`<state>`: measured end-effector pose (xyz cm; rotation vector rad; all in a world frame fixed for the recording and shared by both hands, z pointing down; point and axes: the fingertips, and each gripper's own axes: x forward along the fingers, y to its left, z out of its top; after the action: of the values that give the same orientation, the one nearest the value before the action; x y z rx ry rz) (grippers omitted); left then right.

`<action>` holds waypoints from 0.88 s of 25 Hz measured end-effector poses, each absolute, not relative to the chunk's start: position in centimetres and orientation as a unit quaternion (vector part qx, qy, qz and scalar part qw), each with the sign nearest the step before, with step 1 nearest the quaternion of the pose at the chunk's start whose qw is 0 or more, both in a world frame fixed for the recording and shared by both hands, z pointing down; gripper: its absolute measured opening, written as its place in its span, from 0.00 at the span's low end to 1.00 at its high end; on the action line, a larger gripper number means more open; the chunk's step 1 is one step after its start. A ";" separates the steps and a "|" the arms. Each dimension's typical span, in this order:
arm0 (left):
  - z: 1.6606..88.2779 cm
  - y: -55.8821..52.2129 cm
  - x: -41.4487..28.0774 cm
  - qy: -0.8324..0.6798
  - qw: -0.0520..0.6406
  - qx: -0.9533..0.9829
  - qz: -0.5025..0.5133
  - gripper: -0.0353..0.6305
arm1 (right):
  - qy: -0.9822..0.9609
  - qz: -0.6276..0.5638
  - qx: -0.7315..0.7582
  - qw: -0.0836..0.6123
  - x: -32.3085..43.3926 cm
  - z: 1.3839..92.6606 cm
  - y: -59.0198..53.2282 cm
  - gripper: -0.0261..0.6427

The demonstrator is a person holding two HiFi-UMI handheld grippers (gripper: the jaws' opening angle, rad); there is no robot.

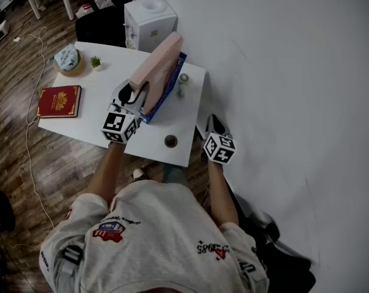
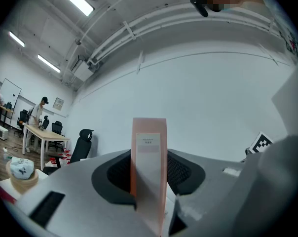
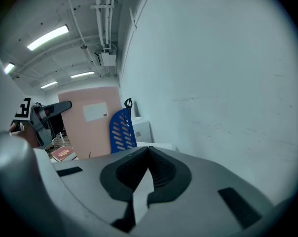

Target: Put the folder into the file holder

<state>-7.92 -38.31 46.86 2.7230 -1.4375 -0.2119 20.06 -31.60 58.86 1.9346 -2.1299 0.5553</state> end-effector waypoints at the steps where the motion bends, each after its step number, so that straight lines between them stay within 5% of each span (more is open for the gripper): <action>1: 47.1 -38.4 -7.9 -0.466 0.029 0.882 -0.067 0.28 | -0.723 0.189 0.656 0.105 20.0 58.9 -31.7 0.03; 22: 55.5 -38.9 -7.0 -0.447 0.084 0.891 0.013 0.31 | -0.728 0.197 0.647 0.114 18.4 59.8 -32.4 0.03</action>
<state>-7.03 -38.88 55.48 2.6580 -1.3329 0.0394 18.37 -32.36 59.76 1.8968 -2.1349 0.5775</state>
